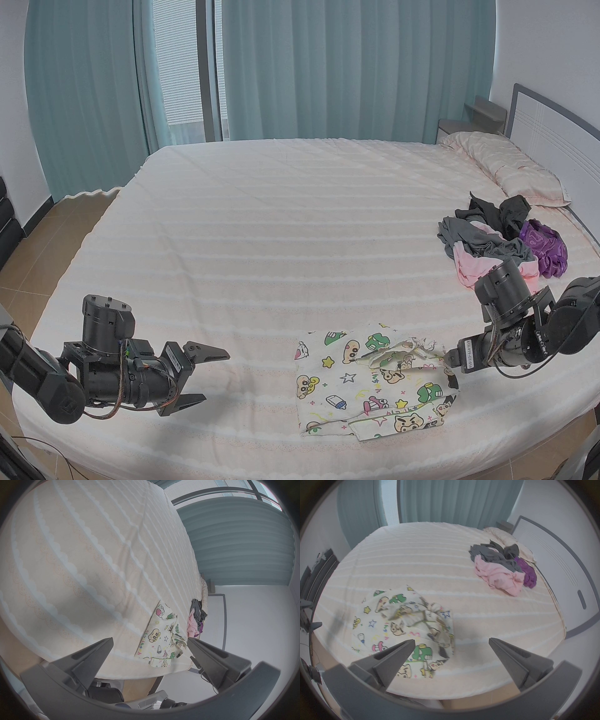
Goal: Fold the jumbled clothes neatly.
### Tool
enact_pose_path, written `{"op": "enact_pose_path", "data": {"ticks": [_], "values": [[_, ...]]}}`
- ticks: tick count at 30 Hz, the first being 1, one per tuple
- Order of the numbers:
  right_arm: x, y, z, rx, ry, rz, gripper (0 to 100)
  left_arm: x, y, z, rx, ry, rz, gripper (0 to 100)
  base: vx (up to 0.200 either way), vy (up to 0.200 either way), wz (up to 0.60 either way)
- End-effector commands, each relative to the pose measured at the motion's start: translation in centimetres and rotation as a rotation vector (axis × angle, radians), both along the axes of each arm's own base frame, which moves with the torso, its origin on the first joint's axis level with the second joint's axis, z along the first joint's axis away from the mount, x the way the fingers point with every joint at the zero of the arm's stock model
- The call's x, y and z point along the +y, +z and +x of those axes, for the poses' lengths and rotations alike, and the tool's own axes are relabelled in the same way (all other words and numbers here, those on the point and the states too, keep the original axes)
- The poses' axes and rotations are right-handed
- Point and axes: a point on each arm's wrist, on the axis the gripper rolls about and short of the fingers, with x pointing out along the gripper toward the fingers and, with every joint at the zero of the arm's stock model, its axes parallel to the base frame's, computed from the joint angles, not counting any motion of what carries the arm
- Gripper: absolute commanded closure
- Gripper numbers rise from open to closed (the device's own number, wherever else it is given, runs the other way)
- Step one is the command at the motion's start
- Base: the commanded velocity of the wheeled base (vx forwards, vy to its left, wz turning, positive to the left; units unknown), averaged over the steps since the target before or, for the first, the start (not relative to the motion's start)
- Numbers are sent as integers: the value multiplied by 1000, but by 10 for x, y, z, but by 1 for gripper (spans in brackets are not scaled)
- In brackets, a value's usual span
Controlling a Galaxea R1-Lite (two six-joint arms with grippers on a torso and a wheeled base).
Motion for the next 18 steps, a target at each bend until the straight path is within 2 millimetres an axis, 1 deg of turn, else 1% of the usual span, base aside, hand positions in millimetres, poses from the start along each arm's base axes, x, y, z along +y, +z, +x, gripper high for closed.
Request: {"op": "enact_pose_path", "data": {"ticks": [1,3,6,10,11,13,18], "values": [[23,-1,4,-18,66,4,0,0,-1,0,6,1,2,0,0,0,0],[38,-8,11,-25,109,-2,0,0,-1,0,6,1,2,0,0,0,0],[52,-16,22,-18,158,-35,0,0,-1,0,6,1,2,0,0,0,0],[64,-27,36,-6,196,-101,0,0,-1,1,6,1,2,0,0,0,0],[64,-27,36,-6,196,-101,0,0,-1,1,6,1,2,0,0,0,0],[72,-34,46,-13,202,-161,0,0,-2,1,7,2,2,0,0,0,0],[80,-37,57,-21,235,-194,0,0,-3,2,9,1,4,0,0,0,0]]}}
